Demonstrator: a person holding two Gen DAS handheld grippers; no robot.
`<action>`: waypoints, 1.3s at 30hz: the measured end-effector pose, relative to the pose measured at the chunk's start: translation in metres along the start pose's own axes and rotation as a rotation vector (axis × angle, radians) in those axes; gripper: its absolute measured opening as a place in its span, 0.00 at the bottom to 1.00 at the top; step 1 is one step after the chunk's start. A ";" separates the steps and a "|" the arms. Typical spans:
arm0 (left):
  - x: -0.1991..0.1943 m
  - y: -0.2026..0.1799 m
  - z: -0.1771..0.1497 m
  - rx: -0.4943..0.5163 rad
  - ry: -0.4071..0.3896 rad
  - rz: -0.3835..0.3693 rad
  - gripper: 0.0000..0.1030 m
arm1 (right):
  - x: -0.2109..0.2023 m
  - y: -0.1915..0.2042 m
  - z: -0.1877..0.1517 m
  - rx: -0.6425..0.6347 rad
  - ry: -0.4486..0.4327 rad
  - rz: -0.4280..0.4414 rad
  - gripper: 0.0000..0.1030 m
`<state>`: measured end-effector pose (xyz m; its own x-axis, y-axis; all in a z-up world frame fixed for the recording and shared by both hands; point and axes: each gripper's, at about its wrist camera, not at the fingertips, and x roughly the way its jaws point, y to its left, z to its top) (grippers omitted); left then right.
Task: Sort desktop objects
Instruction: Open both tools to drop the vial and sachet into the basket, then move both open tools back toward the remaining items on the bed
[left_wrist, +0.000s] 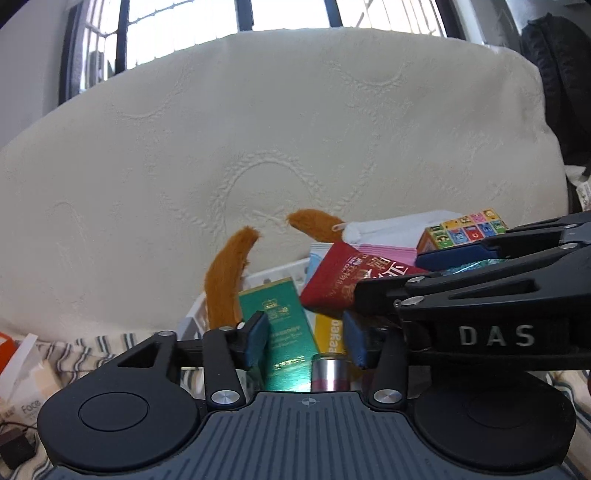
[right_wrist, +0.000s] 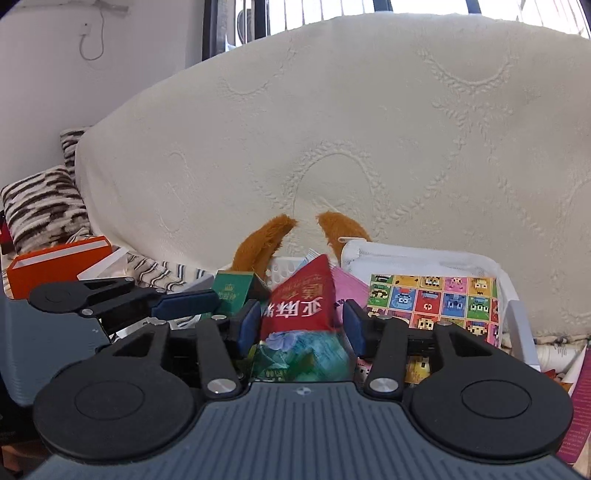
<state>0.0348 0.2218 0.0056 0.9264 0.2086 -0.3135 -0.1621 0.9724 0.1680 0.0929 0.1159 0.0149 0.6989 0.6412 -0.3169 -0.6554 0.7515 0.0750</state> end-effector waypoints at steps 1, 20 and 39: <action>0.002 0.004 0.003 -0.007 -0.001 -0.002 0.65 | -0.002 0.000 0.000 0.000 -0.010 0.002 0.59; -0.106 -0.038 0.012 0.008 -0.180 -0.036 0.91 | -0.110 -0.090 -0.050 0.161 -0.040 -0.376 0.90; -0.087 -0.104 -0.024 0.041 -0.092 -0.182 0.92 | -0.018 -0.154 -0.109 0.184 0.274 -0.616 0.90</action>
<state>-0.0374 0.1047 -0.0073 0.9665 0.0175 -0.2561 0.0231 0.9877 0.1545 0.1504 -0.0287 -0.0935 0.8146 0.0461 -0.5782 -0.0870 0.9953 -0.0433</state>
